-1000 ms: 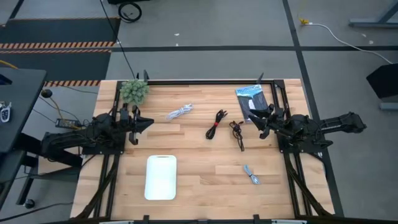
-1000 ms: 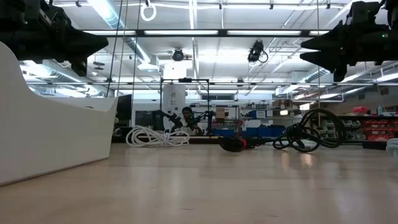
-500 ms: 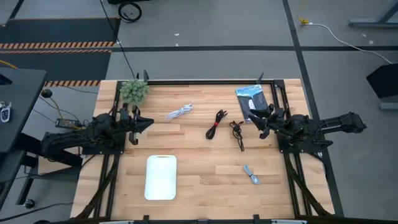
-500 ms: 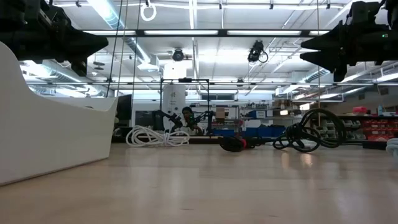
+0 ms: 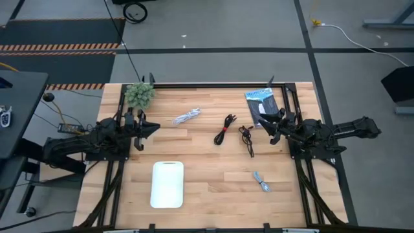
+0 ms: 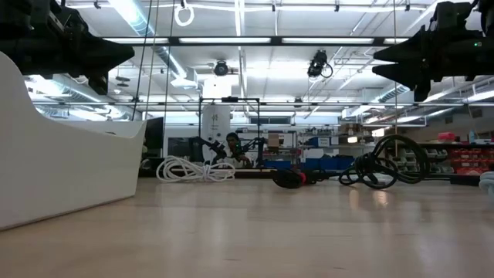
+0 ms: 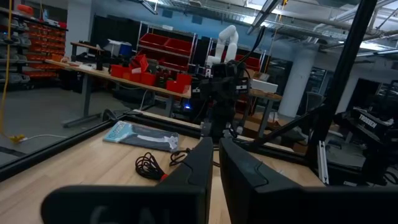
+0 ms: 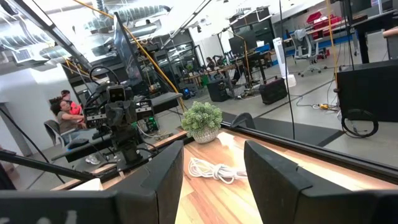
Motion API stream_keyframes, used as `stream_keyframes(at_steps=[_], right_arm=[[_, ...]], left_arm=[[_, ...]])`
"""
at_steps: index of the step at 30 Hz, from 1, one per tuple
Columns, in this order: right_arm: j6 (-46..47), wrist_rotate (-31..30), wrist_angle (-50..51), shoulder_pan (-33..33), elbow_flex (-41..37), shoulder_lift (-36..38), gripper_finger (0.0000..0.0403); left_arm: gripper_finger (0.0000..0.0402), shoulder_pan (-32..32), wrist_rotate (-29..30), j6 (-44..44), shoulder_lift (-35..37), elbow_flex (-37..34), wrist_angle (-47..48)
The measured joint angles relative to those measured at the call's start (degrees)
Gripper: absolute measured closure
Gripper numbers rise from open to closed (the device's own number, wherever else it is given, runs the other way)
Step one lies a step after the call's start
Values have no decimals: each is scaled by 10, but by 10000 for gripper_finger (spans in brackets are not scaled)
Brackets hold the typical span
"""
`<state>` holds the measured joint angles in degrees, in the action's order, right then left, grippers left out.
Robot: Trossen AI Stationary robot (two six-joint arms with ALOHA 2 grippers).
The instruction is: Pick and place USB-C Cables
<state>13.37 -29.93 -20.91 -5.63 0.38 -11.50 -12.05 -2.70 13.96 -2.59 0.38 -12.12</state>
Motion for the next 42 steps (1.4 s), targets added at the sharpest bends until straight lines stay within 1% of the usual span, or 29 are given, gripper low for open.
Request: stream_keyframes(at_steps=[23,26,31,36,40,42], right_arm=[[0,0,0,0,0,0,227],[0,0,0,0,0,0,227],[0,0,0,0,0,0,227],[0,0,0,0,0,0,227],[0,0,0,0,0,0,227],[0,0,0,0,0,0,227]], left_arm=[[365,0,0,0,0,0,0],[365,0,0,25,0,0,0],[365,0,0,97,0,0,-1],[365,0,15,169,0,0,-10],[365,0,22,165,0,0,-16],[365,0,58,150,-2,0,-39]])
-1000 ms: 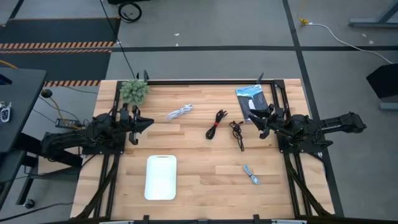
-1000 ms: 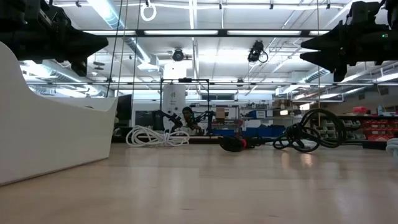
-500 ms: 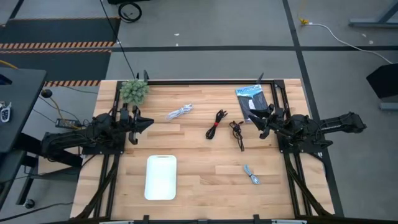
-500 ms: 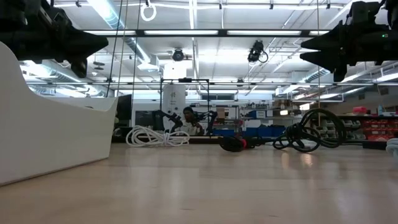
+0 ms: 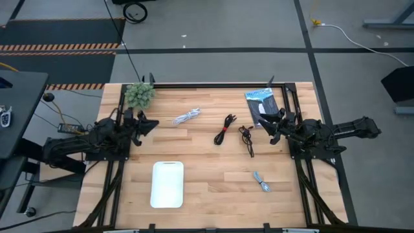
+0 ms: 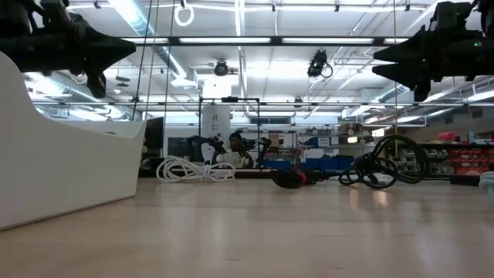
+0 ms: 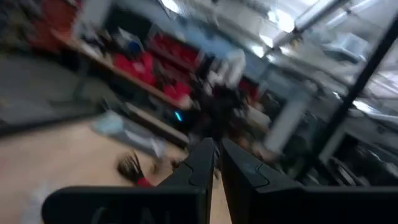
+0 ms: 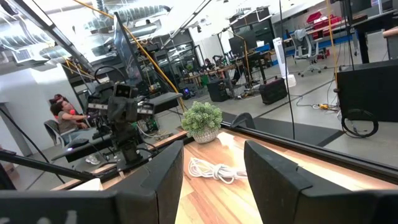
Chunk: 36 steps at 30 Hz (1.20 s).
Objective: Pick and place USB-C Cables
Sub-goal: Put the white charger cable into the white bin
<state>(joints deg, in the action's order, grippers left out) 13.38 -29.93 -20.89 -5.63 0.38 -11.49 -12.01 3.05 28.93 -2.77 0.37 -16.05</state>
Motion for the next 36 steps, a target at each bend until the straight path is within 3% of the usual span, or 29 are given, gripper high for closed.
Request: stream_keyframes(at_steps=[3,9,23,28,36], right_arm=[[0,0,0,0,0,0,227],[0,0,0,0,0,0,227],[0,0,0,0,0,0,227],[0,0,0,0,0,0,227],[0,0,0,0,0,0,227]], left_arm=[[365,0,48,-28,-18,0,-32],[365,0,74,-46,-117,6,-78],[361,-9,68,-50,-420,112,-76],[325,-30,33,-71,-509,166,-68],[245,-61,31,-114,-646,274,13]])
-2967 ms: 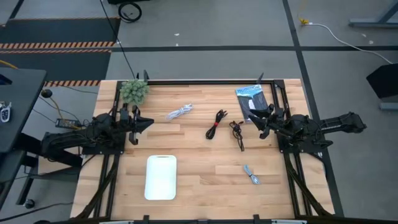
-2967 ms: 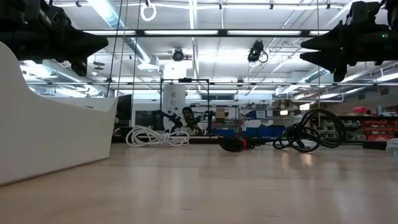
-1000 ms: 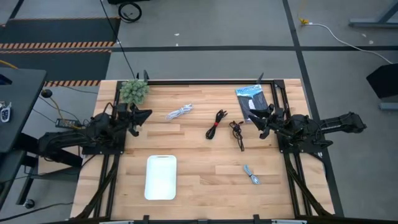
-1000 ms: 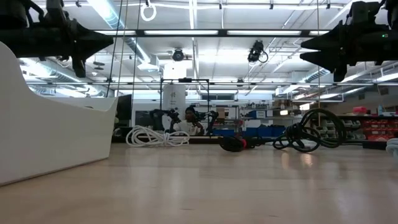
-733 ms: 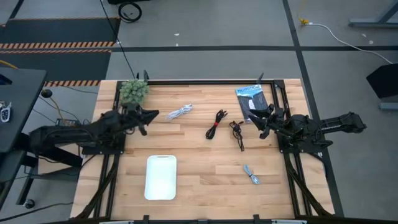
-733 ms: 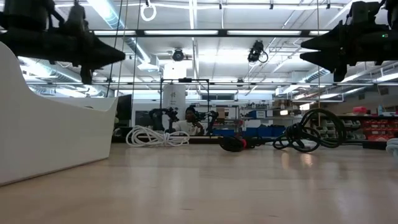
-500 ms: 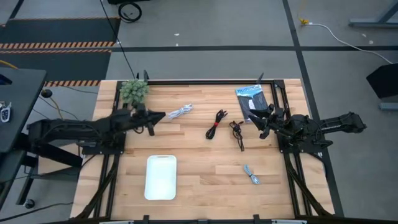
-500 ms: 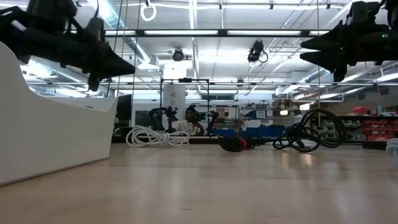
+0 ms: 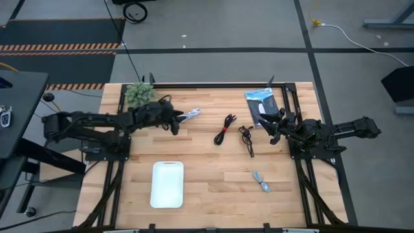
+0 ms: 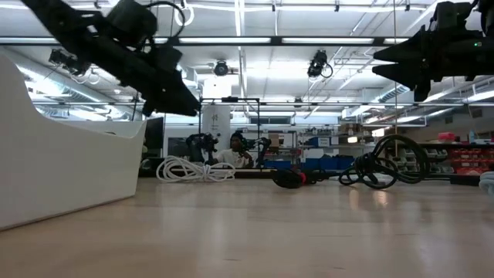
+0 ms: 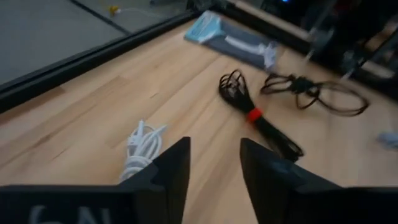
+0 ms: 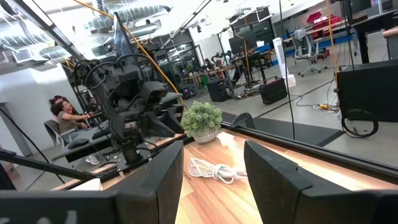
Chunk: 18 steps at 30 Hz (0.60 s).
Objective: Pick and place USB-C Cables
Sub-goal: Put the white charger cable into the white bin
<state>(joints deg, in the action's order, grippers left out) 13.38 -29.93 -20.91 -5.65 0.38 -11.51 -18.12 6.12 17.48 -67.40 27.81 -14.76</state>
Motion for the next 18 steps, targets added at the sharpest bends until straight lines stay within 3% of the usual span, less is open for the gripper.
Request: stream_keyframes(at_steps=[10,18], right_arm=[[0,0,0,0,0,0,227],[0,0,0,0,0,0,227]], left_arm=[[186,-40,-4,-46,-139,145,151],[188,-77,-33,-77,-247,237,225]])
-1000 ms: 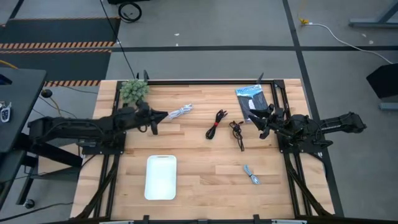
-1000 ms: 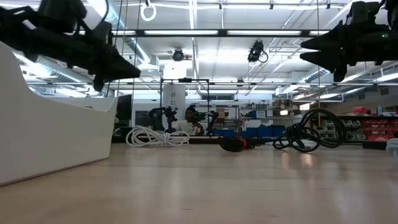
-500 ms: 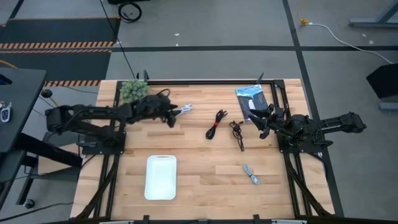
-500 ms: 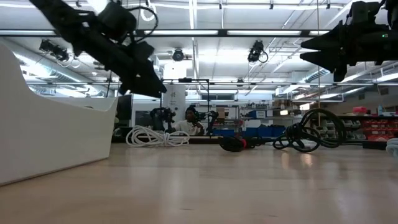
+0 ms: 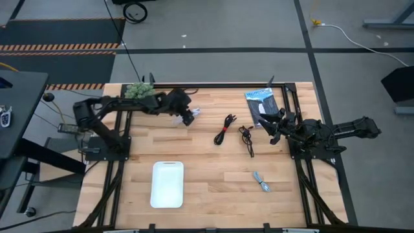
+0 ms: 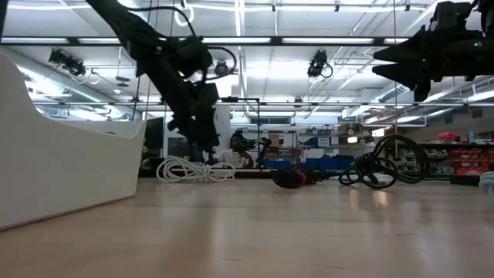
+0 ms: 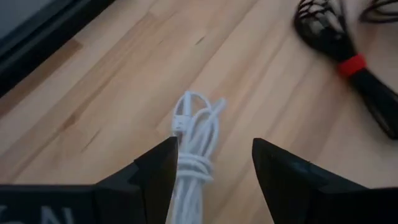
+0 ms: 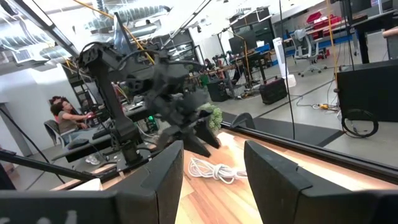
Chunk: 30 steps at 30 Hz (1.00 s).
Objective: Pick and place USB-C Cables
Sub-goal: Put the white charger cable into the white bin
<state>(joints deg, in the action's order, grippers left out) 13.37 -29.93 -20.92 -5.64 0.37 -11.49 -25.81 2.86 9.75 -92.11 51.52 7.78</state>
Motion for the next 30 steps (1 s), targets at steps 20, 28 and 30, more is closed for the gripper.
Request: stream_keyframes(at_steps=[20,28,30], right_arm=[[0,0,0,0,0,0,227],[0,0,0,0,0,0,227],[0,0,0,0,0,0,227]], left_arm=[[202,-20,-51,-80,-149,154,231],[202,-9,-45,-90,-152,155,259],[203,-6,-44,-90,-152,155,270]])
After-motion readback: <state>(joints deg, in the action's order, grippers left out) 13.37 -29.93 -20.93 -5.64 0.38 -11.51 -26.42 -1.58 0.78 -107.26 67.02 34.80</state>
